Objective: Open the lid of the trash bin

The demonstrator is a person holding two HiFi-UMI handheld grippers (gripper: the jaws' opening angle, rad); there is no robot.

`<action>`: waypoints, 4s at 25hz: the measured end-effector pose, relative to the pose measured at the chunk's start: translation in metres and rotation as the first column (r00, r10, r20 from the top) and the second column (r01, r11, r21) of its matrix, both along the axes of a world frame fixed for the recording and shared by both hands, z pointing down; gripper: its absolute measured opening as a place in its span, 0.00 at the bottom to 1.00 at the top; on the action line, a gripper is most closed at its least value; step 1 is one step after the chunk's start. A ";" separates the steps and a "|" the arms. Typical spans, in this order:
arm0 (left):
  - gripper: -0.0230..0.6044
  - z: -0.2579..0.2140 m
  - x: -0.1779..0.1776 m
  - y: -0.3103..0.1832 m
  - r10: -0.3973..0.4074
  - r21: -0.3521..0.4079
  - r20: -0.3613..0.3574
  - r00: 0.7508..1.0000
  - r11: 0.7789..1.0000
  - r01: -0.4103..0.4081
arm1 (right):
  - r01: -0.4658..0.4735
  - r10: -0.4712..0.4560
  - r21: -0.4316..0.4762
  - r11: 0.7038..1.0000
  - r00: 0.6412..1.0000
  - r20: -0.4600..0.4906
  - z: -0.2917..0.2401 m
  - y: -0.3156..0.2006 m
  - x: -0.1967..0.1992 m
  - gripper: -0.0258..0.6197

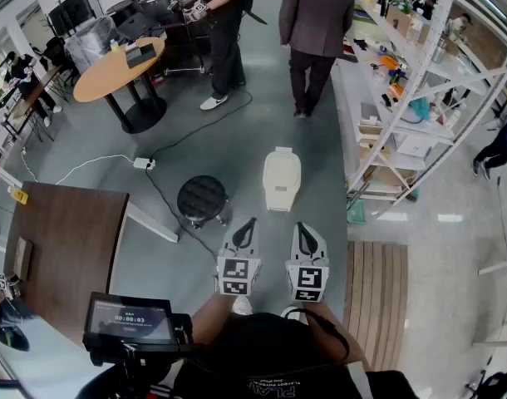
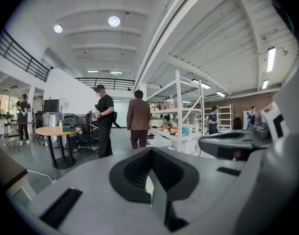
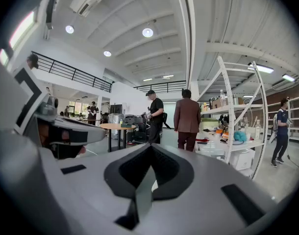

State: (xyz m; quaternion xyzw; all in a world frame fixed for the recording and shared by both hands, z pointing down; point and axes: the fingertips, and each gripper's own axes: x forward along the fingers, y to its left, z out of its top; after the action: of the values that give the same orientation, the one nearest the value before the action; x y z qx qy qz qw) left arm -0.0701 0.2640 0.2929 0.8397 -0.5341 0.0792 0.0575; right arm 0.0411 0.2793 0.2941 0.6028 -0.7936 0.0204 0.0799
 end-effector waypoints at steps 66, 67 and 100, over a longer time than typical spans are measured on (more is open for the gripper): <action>0.03 0.028 -0.010 -0.192 0.022 -0.043 0.015 1.000 0.999 -0.022 | -0.028 0.029 -0.022 0.999 0.999 0.036 0.026 -0.196 -0.006 0.04; 0.03 0.029 -0.005 -0.198 0.023 -0.046 0.018 1.000 0.999 -0.023 | -0.027 0.027 -0.023 0.999 0.999 0.037 0.027 -0.202 -0.001 0.04; 0.03 0.047 0.059 -0.271 -0.011 -0.072 0.085 0.996 0.997 0.017 | 0.042 -0.034 -0.089 0.995 0.996 0.088 0.055 -0.288 0.050 0.04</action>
State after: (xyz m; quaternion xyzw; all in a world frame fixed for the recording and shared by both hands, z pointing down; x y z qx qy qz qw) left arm -0.0109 -0.0074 0.3396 0.8291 -0.5389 0.1336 0.0658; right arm 0.0911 -0.0091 0.3490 0.5820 -0.8058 0.0810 0.0730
